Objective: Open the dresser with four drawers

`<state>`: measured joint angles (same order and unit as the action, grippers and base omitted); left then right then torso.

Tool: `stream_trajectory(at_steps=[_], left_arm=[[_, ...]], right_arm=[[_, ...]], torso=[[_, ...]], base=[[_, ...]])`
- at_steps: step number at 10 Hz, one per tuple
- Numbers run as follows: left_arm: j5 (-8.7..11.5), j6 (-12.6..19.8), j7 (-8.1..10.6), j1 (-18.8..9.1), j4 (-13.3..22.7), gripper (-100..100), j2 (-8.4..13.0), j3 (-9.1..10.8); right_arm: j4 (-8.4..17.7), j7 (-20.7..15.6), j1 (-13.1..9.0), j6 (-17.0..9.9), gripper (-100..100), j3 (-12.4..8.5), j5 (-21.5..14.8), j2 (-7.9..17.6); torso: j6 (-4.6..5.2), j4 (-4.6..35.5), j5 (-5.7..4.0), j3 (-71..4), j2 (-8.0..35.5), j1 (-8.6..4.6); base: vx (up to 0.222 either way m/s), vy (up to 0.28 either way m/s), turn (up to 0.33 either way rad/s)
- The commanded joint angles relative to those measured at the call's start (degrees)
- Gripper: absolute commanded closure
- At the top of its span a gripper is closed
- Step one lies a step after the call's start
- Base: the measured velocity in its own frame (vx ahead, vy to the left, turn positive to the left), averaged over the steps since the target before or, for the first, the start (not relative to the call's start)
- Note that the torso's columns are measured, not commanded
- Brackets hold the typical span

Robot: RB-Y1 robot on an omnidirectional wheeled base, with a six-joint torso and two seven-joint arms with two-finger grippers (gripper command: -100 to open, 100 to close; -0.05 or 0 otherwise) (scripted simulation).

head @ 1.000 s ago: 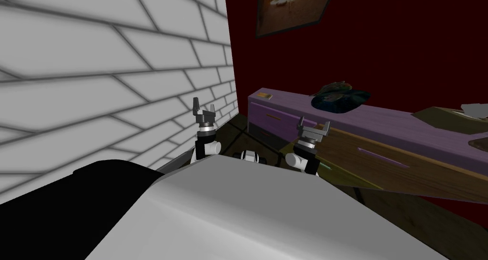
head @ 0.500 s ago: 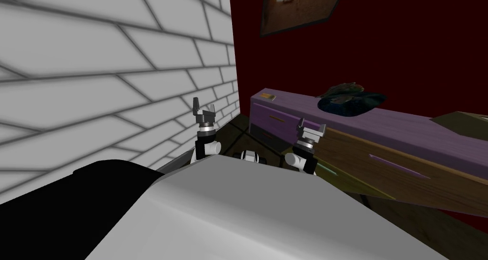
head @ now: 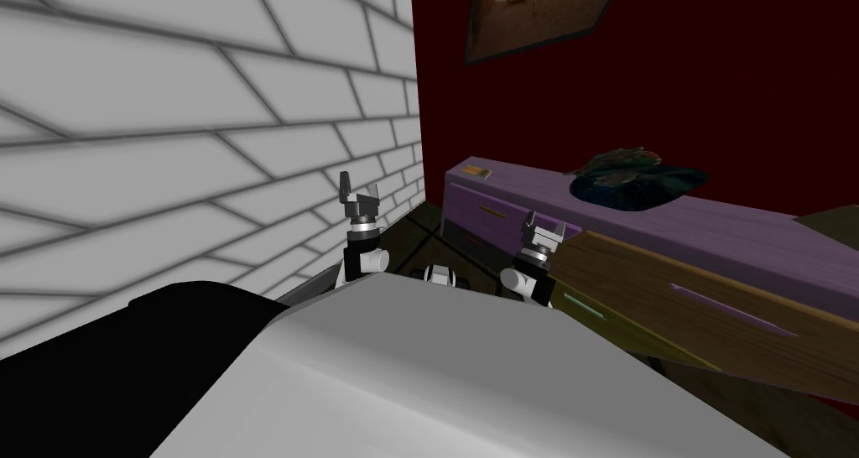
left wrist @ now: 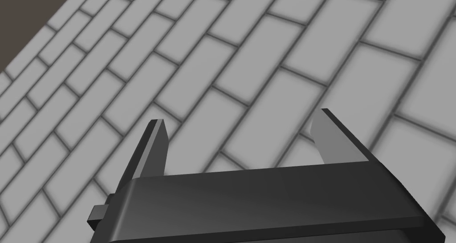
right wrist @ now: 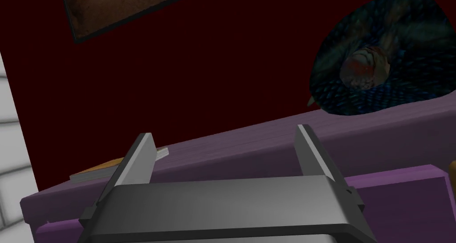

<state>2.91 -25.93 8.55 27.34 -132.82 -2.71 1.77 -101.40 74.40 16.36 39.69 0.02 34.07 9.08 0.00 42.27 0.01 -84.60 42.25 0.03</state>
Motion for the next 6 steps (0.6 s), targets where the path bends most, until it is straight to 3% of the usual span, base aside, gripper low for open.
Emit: stream_trajectory(at_steps=[1,4,5,6], left_arm=[[0.0,0.0,0.00,0.0,0.0,0,0.0,0.00],[0.0,0.0,0.00,0.0,0.0,0,0.0,0.00],[0.0,0.0,0.00,0.0,0.0,0,0.0,0.00],[0.0,0.0,0.00,0.0,0.0,0,0.0,0.00]], right_arm=[[2.2,4.4,-0.8,-0.2,-100,-0.3,2.0,-0.3],[4.5,9.0,-1.5,-0.2,-100,-0.5,3.6,-0.6],[6.8,10.5,-2.3,-0.2,-100,-0.7,5.3,-0.8],[6.8,12.0,-2.3,-0.2,-100,-0.7,5.3,-0.8]], torso=[[-0.01,0.0,-0.01,0.0,0.0,0.01],[-0.02,0.0,-0.03,0.0,0.0,-0.03],[0.00,0.0,0.00,0.0,0.0,0.00],[-0.02,0.0,-0.01,0.0,-0.1,0.00]], base=[[0.044,0.038,0.048],[0.034,0.030,0.044],[0.063,0.040,0.080],[0.052,0.033,0.038]])
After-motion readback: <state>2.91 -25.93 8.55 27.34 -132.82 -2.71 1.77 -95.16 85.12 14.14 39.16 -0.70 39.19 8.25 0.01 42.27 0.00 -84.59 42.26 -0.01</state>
